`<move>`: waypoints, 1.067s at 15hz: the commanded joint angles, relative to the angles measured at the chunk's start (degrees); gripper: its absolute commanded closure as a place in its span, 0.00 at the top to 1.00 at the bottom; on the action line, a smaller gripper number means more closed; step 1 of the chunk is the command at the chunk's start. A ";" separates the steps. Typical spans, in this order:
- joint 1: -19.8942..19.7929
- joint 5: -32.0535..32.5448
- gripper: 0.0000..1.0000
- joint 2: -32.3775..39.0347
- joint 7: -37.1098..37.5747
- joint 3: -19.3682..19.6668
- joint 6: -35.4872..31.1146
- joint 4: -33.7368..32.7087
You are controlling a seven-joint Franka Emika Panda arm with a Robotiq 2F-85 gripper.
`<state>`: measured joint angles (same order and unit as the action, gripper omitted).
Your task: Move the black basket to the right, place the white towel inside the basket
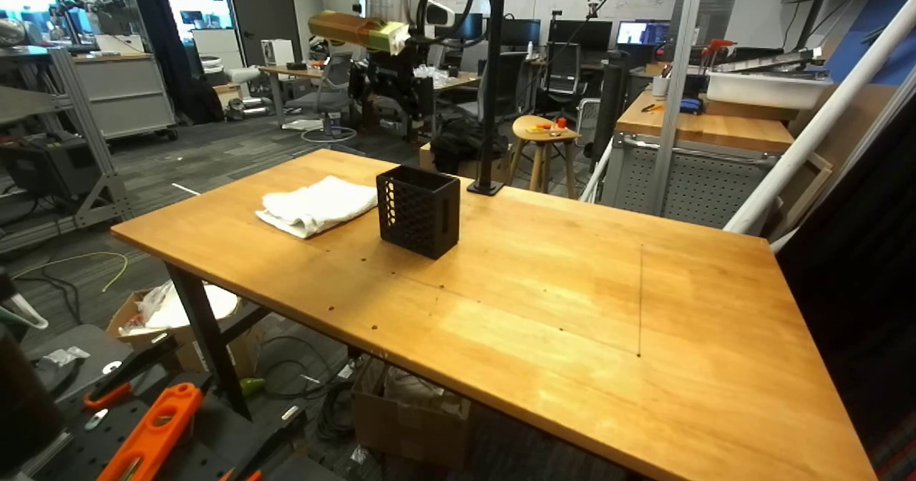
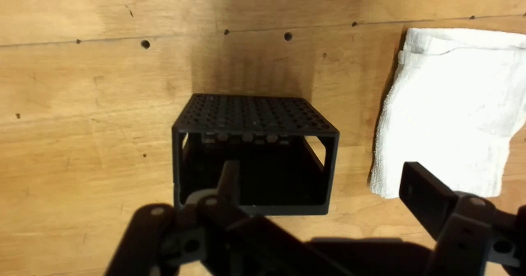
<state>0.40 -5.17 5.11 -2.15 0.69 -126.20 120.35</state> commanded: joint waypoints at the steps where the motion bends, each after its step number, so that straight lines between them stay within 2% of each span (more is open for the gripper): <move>1: 2.28 3.61 1.00 6.37 7.40 -1.81 0.28 -8.36; 9: 9.40 6.72 1.00 17.90 21.40 -3.50 1.86 -21.66; 16: 15.61 8.59 1.00 23.08 28.17 -3.73 1.02 -23.74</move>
<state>13.95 2.14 25.80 22.50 -2.82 -126.04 99.49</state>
